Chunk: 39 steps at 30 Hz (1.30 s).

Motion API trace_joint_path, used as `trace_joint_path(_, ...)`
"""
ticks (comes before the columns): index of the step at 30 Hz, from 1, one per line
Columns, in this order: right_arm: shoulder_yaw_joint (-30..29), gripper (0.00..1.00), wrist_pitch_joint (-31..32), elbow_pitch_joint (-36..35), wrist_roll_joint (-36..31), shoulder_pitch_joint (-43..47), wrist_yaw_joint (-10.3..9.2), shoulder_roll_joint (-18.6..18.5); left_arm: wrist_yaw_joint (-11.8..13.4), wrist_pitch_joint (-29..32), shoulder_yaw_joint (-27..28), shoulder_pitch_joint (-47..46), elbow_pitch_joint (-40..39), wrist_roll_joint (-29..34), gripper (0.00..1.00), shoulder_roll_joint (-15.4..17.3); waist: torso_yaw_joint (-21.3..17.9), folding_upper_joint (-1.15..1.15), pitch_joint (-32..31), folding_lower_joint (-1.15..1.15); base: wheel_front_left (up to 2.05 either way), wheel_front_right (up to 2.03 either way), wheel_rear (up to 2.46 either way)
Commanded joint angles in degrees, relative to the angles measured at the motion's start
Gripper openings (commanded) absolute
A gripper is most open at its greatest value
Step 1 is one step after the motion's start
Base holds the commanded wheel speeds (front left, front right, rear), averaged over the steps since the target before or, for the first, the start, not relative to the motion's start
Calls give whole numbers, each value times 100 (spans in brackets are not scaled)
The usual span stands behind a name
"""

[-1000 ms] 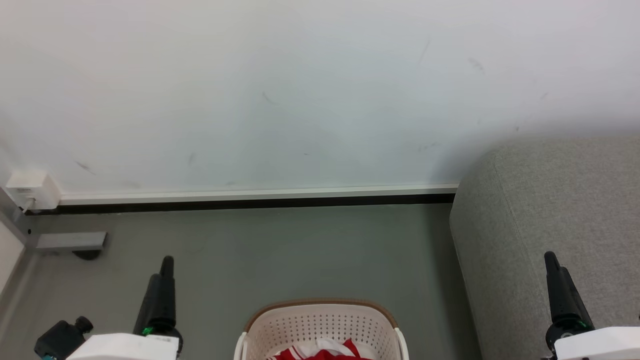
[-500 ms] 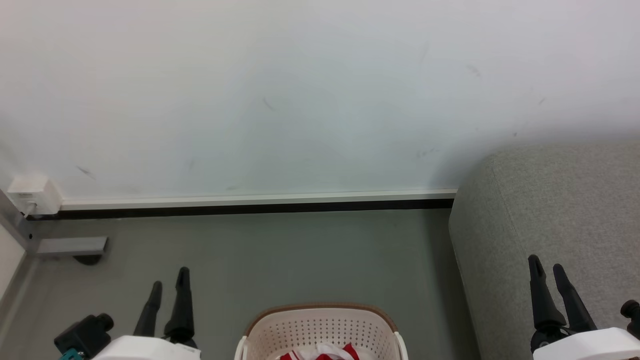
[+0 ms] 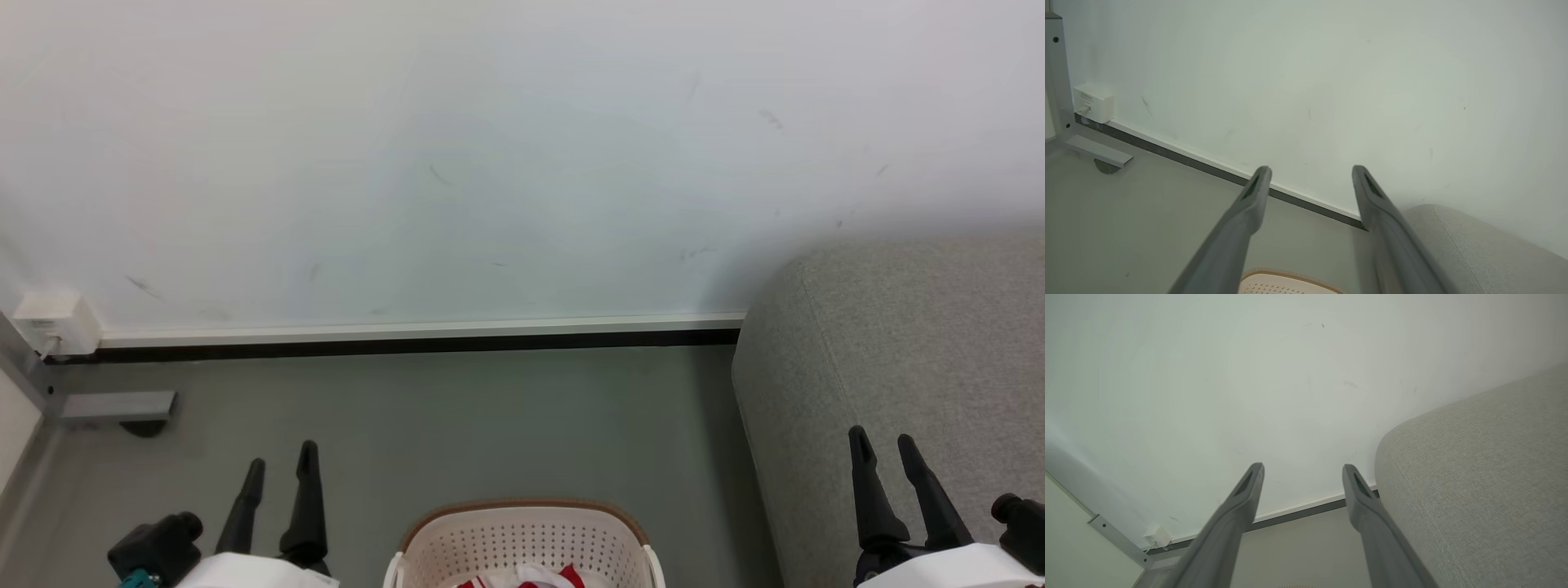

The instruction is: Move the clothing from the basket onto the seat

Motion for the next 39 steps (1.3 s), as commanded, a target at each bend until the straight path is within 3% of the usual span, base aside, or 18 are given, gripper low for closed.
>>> trace_joint_path(1, 21, 100, -65, -11, -159, -71, 26, -54, 20, -70, 3, 27, -55, 202, 100, 70, -5, 0, -3, 0, 0, 0, 0)
trace_joint_path(39, 220, 100, -538, 88, -1656, -118, 30, -137, 180, -540, -107, 59, -145, 2091, 100, 49, -34, 0, -68, 0, 0, 0, 0)
